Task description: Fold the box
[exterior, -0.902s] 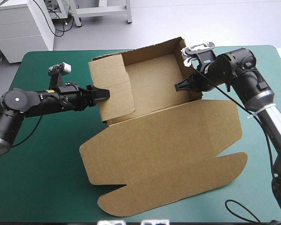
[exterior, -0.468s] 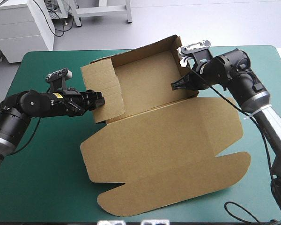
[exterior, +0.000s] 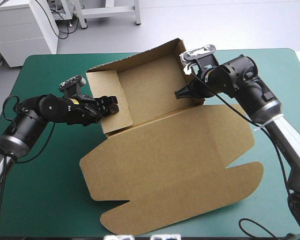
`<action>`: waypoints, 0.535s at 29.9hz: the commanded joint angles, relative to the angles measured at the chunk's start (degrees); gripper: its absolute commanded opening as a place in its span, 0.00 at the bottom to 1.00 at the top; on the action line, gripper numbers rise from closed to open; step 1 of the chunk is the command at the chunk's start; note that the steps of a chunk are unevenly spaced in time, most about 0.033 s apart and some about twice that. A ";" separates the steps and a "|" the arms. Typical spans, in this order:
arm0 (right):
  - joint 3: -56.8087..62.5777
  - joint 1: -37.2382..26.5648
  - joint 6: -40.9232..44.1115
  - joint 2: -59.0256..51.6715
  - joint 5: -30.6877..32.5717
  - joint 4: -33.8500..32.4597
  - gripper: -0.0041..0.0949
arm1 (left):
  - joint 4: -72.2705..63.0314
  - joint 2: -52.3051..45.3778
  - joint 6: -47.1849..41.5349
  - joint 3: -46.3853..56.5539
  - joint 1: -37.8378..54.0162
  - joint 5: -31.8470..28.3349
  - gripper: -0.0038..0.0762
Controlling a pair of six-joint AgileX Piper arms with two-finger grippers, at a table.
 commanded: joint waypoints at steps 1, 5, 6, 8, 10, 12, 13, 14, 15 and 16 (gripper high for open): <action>-3.62 0.28 0.62 -2.49 -4.00 1.47 0.03 | 0.64 -1.49 -3.46 -1.87 -0.28 -3.02 0.55; -6.07 0.28 0.62 -2.49 -3.06 1.62 0.03 | 2.56 -1.49 -4.05 -1.87 -0.28 -3.34 0.44; -6.17 0.28 0.62 -2.49 -3.00 1.62 0.03 | 2.65 -1.49 -4.05 -1.87 -0.28 -3.75 0.40; -6.17 0.28 0.62 -2.49 -2.74 1.62 0.03 | 2.65 -1.49 -4.05 -1.87 -0.37 -4.31 0.33; -6.17 0.28 0.62 -2.37 -2.18 1.62 0.03 | 2.65 -1.49 -3.90 -1.87 -0.67 -4.44 0.25; -6.17 0.28 0.62 -2.37 -2.05 1.62 0.03 | 3.79 -1.49 -3.63 -1.87 -1.40 -4.88 0.14; -6.17 0.28 0.48 -2.37 -2.05 1.62 0.03 | 4.46 -1.49 -3.63 -1.87 -1.70 -5.39 0.08; -6.17 0.28 0.50 -2.37 -2.05 1.62 0.03 | 4.73 -1.49 -3.63 -1.87 -2.30 -5.80 0.04; -6.17 0.28 0.50 -2.37 -1.95 1.62 0.03 | 4.73 -1.49 -3.63 -1.87 -2.61 -6.23 0.04; -6.17 0.28 0.37 -2.37 -1.95 1.62 0.03 | 4.84 -1.49 -3.63 -1.87 -2.86 -6.65 0.04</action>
